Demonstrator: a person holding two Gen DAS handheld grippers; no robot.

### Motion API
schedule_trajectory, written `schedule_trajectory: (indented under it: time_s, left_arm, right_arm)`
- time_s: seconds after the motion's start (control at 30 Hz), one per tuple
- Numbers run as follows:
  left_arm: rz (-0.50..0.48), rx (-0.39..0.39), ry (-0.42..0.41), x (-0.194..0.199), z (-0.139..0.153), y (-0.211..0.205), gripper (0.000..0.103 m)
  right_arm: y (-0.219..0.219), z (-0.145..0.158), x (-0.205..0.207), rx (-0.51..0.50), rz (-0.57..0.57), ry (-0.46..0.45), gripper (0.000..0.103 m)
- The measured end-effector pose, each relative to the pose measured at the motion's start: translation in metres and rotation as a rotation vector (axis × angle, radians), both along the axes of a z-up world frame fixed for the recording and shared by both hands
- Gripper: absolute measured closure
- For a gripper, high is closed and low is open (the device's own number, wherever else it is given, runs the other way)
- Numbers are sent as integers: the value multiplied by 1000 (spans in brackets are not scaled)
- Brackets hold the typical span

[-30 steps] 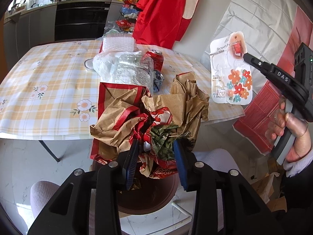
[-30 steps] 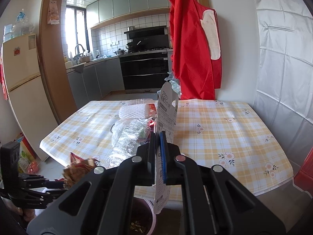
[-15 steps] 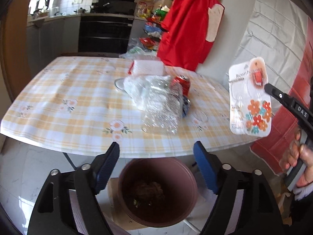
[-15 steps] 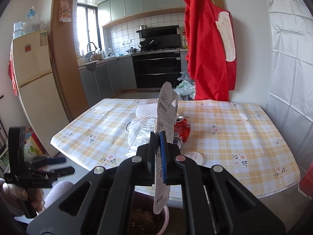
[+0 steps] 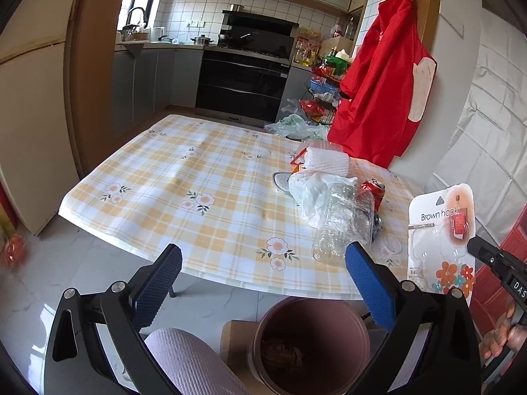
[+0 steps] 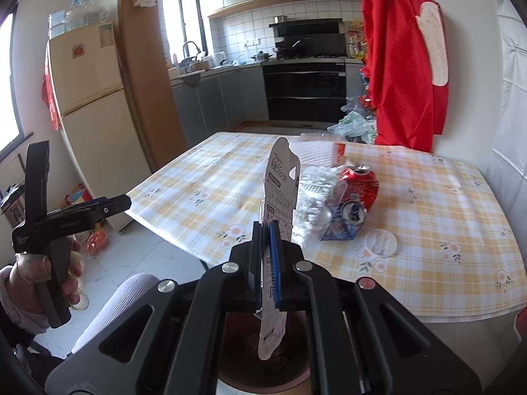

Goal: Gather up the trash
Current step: 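Carry the brown paper and printed card to the bin and release both, then move the left gripper to the plastic-wrapped bottle and close on it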

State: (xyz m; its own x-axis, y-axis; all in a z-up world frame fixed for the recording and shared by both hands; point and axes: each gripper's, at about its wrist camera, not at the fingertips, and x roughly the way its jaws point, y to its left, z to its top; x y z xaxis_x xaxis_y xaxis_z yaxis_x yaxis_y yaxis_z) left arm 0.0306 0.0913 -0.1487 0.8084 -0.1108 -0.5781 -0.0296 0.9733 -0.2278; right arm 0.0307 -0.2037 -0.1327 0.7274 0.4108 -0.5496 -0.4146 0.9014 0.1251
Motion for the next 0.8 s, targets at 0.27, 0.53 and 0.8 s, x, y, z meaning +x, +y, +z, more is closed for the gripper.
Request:
schedule_trajectory:
  time_s: [0.27, 0.53, 0.8]
  left_arm:
    - [14, -15, 10, -3, -5, 6, 6]
    - [7, -8, 19, -2, -7, 2, 6]
    - [-5, 4, 25, 0, -9, -4, 6]
  right_arm:
    - [23, -12, -3, -26, 72, 55, 94]
    - [24, -17, 0, -31, 63, 71, 88]
    - [6, -14, 6, -42, -41, 58, 57]
